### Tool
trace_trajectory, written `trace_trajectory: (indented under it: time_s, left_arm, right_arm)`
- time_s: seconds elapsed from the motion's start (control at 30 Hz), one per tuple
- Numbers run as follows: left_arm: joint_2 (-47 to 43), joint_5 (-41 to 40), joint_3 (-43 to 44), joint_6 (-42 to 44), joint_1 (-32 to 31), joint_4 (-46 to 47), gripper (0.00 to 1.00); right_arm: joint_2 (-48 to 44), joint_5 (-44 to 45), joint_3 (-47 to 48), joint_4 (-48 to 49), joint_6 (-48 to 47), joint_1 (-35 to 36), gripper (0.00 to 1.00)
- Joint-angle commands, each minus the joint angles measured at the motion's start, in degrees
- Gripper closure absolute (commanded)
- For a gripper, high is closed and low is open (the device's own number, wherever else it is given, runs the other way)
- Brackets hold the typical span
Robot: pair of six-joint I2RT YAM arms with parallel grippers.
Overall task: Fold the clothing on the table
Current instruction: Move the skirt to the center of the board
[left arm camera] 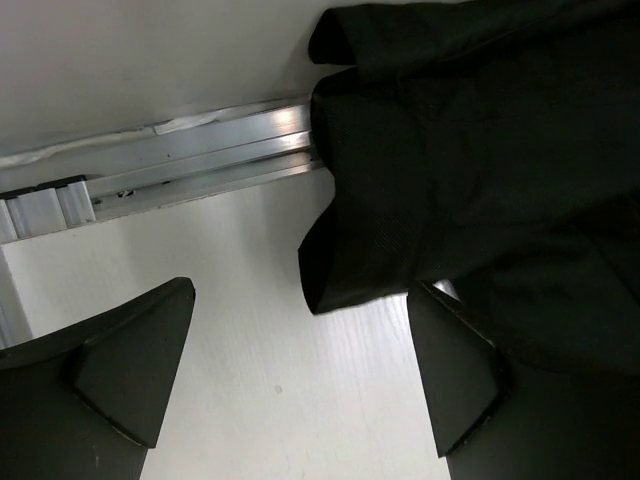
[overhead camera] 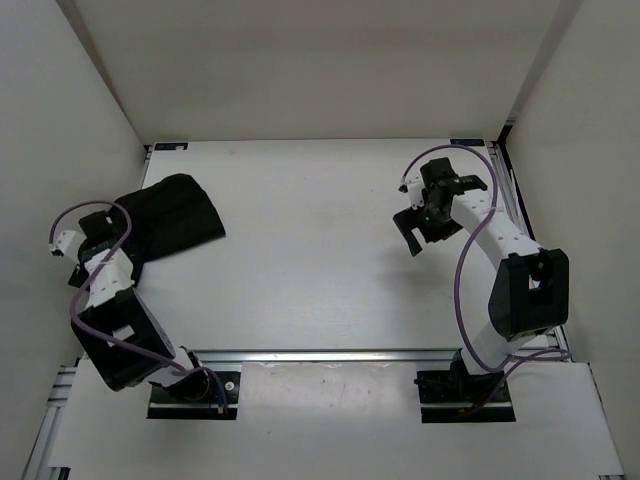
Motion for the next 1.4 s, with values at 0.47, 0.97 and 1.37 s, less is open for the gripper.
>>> trace_trajectory:
  time_s: [0.47, 0.97, 1.37]
  left_arm:
    - [7.1, 4.4, 5.1, -1.2, -11.0, 10.9, 1.00]
    - [23.1, 29.6, 17.8, -0.3, -68.6, 16.5, 0.51]
    - [2.8, 15.4, 17.5, 2.3, -62.0, 11.9, 0.01]
  right_arm:
    - [1.7, 4.1, 3.4, 0.7, 0.0, -2.9, 0.00]
    - [-8.1, -4.8, -6.4, 4.6, 3.2, -11.8, 0.00]
    - [-19.0, -13.8, -13.2, 8.1, 1.0, -8.4, 0.01]
